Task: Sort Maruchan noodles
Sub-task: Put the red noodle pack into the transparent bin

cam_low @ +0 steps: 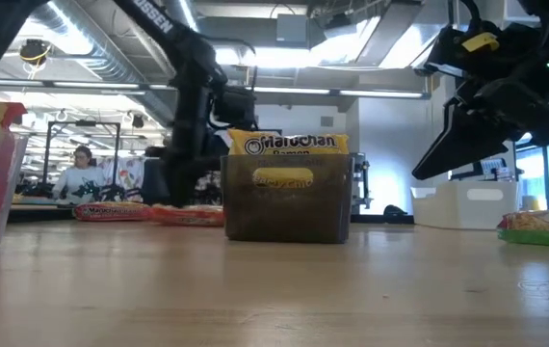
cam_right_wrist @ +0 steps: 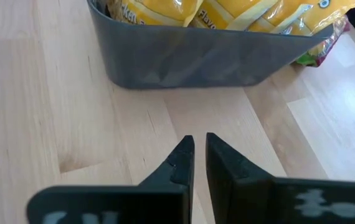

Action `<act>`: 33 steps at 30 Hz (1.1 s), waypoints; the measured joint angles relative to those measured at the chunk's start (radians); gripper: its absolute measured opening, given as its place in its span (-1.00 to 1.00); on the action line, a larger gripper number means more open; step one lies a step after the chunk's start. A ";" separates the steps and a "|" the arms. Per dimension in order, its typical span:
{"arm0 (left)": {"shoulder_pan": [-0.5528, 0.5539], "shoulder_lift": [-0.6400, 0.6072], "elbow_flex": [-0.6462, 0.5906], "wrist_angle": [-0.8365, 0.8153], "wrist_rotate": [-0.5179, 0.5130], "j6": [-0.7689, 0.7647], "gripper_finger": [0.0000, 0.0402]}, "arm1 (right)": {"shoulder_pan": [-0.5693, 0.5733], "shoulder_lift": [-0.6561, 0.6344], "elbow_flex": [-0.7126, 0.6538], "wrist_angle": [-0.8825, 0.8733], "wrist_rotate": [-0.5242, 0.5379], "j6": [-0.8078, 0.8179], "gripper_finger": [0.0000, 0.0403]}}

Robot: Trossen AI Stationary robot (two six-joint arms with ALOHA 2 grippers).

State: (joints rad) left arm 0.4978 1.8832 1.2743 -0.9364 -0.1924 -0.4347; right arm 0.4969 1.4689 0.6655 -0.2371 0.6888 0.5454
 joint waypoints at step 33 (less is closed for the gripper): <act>-0.570 -0.018 -0.026 -0.253 -0.045 -0.245 -0.82 | 0.000 0.000 0.000 0.012 -0.026 0.032 -0.92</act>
State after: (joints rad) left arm -0.0721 1.8647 1.2482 -1.1896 -0.2378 -0.6792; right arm 0.4973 1.4689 0.6655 -0.2253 0.6624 0.5772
